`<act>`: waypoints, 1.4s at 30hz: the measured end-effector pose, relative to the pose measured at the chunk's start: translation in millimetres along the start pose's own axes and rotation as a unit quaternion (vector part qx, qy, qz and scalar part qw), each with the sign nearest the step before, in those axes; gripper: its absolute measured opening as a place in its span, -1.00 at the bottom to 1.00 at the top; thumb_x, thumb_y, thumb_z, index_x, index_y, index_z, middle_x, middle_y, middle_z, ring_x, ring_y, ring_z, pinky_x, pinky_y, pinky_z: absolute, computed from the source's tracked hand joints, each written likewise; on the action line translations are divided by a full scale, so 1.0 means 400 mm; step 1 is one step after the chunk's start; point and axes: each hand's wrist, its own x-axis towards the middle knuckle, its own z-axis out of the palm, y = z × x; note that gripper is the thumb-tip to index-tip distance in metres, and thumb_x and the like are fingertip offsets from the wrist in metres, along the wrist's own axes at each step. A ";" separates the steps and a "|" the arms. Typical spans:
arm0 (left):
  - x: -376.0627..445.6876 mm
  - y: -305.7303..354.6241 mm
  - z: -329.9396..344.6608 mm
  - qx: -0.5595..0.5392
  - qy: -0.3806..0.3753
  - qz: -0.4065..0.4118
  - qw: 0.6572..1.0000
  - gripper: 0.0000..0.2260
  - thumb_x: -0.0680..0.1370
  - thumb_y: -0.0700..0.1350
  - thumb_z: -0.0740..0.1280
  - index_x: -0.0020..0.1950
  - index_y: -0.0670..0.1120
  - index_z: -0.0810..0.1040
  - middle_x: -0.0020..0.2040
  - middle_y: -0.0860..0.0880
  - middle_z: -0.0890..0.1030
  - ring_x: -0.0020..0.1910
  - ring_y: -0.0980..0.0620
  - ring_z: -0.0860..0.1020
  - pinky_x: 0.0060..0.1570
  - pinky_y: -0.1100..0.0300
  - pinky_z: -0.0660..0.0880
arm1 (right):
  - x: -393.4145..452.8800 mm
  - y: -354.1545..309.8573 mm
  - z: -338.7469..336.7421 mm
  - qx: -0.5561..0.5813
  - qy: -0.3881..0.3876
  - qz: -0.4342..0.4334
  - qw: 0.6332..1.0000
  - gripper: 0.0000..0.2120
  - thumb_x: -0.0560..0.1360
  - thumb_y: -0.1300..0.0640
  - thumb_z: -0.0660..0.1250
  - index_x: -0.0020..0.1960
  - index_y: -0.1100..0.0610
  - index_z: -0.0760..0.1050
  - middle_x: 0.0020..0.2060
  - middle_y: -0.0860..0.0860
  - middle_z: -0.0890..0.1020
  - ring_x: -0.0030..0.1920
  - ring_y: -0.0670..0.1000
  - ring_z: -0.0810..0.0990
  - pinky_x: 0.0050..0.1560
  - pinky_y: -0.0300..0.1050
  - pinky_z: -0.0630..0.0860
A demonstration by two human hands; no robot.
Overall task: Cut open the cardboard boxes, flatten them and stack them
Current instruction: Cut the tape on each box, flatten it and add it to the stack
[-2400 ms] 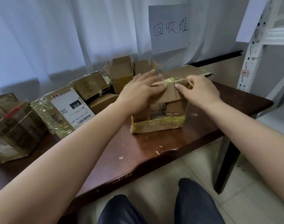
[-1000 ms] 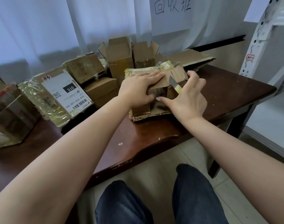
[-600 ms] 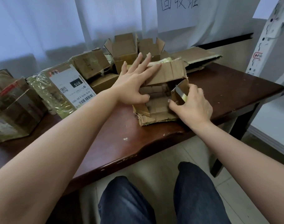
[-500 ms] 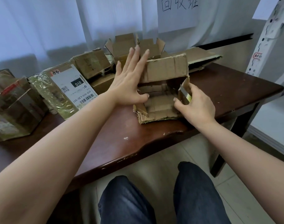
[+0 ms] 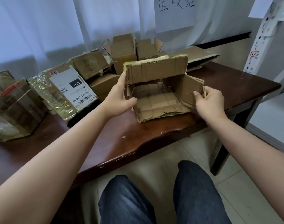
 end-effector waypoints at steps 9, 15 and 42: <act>0.060 0.065 0.074 0.056 -0.142 -0.063 0.986 -0.35 0.55 -0.30 0.24 0.57 -0.09 0.04 0.57 -0.03 0.09 0.54 0.06 0.04 0.30 0.46 -0.05 | 0.013 0.055 -0.019 0.063 0.078 0.110 0.989 -0.72 0.50 0.12 0.26 -0.33 0.23 0.36 -0.41 0.09 0.42 -0.36 0.05 0.38 -0.22 -0.12 0.29; 0.059 0.058 0.167 0.127 -0.286 -0.060 0.948 -0.41 0.57 -0.08 0.18 0.58 0.07 0.07 0.60 0.01 -0.05 0.56 0.08 -0.12 0.50 0.12 -0.16 | 0.037 0.062 -0.096 0.065 0.181 0.138 0.972 -0.82 0.50 0.14 0.15 -0.28 0.08 0.39 -0.37 -0.05 0.40 -0.34 -0.09 0.35 -0.21 -0.20 0.25; 0.085 0.000 0.211 0.265 -0.195 -0.128 0.936 -0.12 0.39 0.52 0.04 0.58 0.15 -0.13 0.58 0.06 -0.22 0.55 -0.08 -0.24 0.37 -0.43 -0.15 | 0.129 0.024 0.119 -0.429 -0.318 -0.143 0.833 -0.48 0.61 -0.18 -0.07 0.55 -0.17 -0.04 0.56 -0.05 -0.05 0.55 0.06 -0.12 0.47 0.28 -0.09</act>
